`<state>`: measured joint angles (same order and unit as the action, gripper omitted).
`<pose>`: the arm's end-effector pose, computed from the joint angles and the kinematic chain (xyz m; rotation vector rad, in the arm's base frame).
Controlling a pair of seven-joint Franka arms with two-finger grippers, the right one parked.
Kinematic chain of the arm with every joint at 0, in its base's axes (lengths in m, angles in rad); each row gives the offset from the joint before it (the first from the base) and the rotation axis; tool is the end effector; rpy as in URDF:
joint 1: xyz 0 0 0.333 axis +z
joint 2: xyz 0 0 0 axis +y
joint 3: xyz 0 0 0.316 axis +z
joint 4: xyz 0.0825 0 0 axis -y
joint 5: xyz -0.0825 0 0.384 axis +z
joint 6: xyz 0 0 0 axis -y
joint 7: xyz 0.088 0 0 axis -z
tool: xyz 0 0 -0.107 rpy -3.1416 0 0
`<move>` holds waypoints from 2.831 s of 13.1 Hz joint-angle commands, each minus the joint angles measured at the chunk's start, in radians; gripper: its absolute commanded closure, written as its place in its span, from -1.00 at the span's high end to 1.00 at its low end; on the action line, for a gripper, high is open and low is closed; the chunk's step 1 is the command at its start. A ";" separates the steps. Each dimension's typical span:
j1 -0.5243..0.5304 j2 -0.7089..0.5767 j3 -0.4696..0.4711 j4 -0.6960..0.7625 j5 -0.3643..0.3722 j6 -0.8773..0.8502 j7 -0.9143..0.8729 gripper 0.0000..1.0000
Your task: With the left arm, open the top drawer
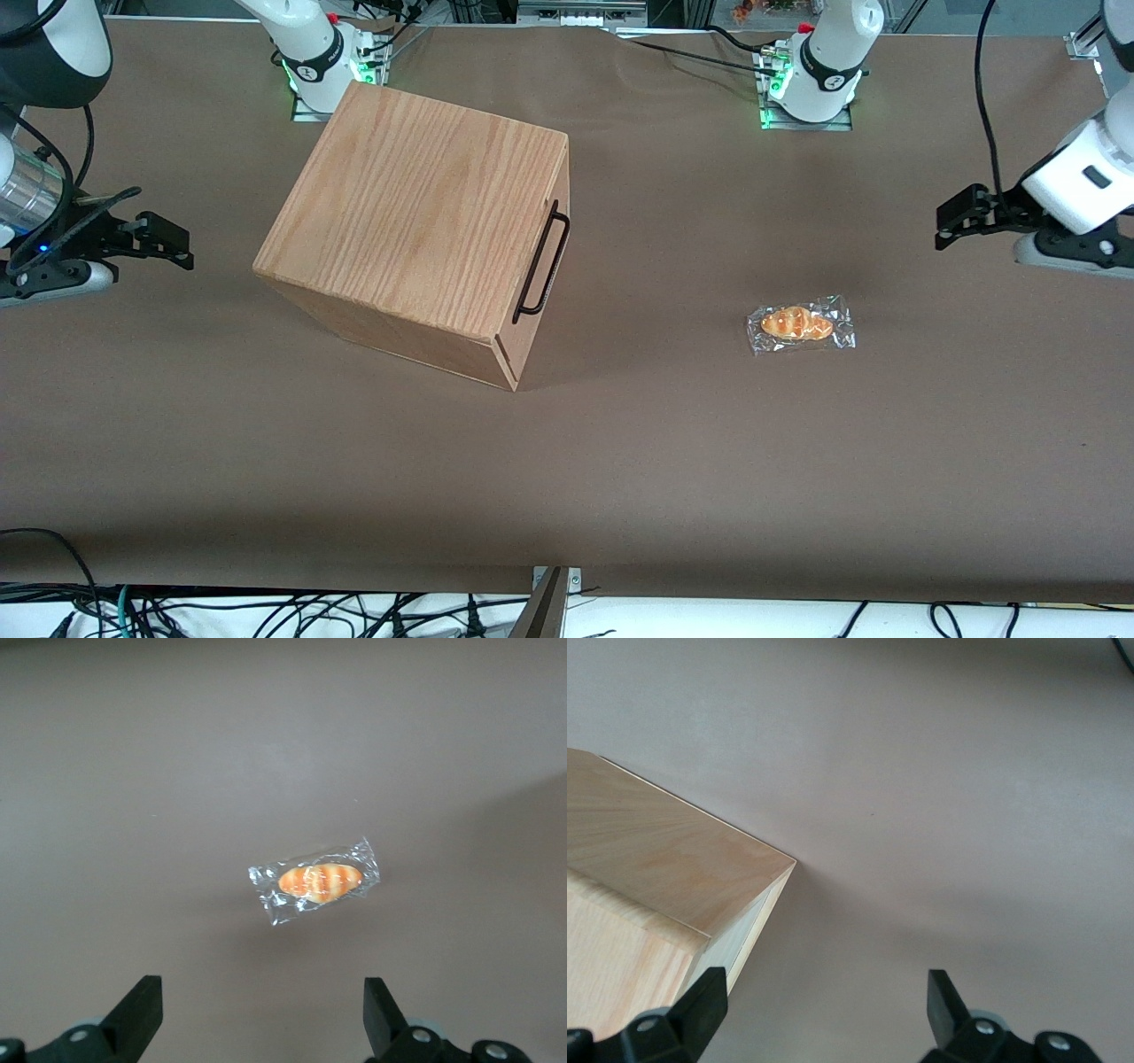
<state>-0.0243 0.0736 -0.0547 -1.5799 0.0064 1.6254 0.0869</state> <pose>0.5783 -0.0440 0.5832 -3.1282 0.2606 0.0439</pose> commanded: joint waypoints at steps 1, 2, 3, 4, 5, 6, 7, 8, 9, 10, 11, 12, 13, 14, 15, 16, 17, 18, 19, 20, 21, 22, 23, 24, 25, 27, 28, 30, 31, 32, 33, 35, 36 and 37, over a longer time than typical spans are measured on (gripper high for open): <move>-0.046 0.066 -0.007 0.000 -0.067 0.011 0.010 1.00; -0.051 0.092 -0.008 0.000 -0.125 0.013 0.010 1.00; -0.074 0.113 -0.008 0.000 -0.164 0.013 0.010 1.00; -0.103 0.141 -0.008 0.011 -0.189 0.013 0.010 1.00; -0.133 0.182 -0.008 0.049 -0.204 0.013 0.008 1.00; -0.172 0.225 -0.008 0.087 -0.212 0.013 0.008 1.00; -0.216 0.267 -0.008 0.118 -0.216 0.013 0.007 1.00; -0.259 0.303 -0.008 0.150 -0.218 0.013 0.004 1.00; -0.291 0.340 -0.008 0.185 -0.220 0.014 -0.007 1.00; -0.321 0.374 -0.008 0.225 -0.242 0.014 -0.024 1.00; -0.345 0.405 -0.008 0.262 -0.291 0.031 -0.045 1.00; -0.361 0.428 -0.008 0.277 -0.327 0.072 -0.074 1.00; -0.385 0.442 -0.008 0.281 -0.347 0.117 -0.099 1.00; -0.411 0.452 -0.008 0.281 -0.350 0.155 -0.113 1.00; -0.437 0.466 -0.008 0.281 -0.351 0.184 -0.125 1.00; -0.454 0.483 -0.008 0.284 -0.362 0.212 -0.139 1.00; -0.473 0.498 -0.008 0.284 -0.403 0.238 -0.141 1.00; -0.483 0.511 -0.008 0.284 -0.443 0.260 -0.142 1.00; -0.494 0.521 -0.008 0.285 -0.460 0.280 -0.142 1.00; -0.500 0.526 -0.008 0.285 -0.462 0.287 -0.144 1.00; -0.502 0.529 -0.008 0.285 -0.471 0.294 -0.144 1.00; -0.503 0.535 -0.008 0.285 -0.505 0.301 -0.144 1.00; -0.511 0.546 -0.008 0.287 -0.532 0.303 -0.144 1.00; -0.516 0.552 -0.008 0.287 -0.542 0.318 -0.144 1.00; -0.522 0.555 -0.008 0.285 -0.545 0.338 -0.148 1.00; -0.531 0.571 -0.008 0.287 -0.549 0.355 -0.162 1.00; -0.534 0.577 -0.008 0.287 -0.548 0.360 -0.162 1.00; -0.534 0.589 -0.007 0.285 -0.546 0.373 -0.159 1.00; -0.533 0.595 -0.005 0.287 -0.545 0.379 -0.156 1.00; -0.530 0.598 -0.004 0.287 -0.543 0.380 -0.151 1.00; -0.523 0.598 -0.002 0.285 -0.542 0.380 -0.148 1.00; -0.505 0.598 0.001 0.285 -0.537 0.380 -0.147 1.00; -0.497 0.598 0.001 0.287 -0.536 0.380 -0.147 1.00; -0.490 0.598 0.001 0.285 -0.536 0.380 -0.148 1.00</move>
<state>-0.5314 0.6512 -0.0626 -1.3275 -0.5169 2.0068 -0.0676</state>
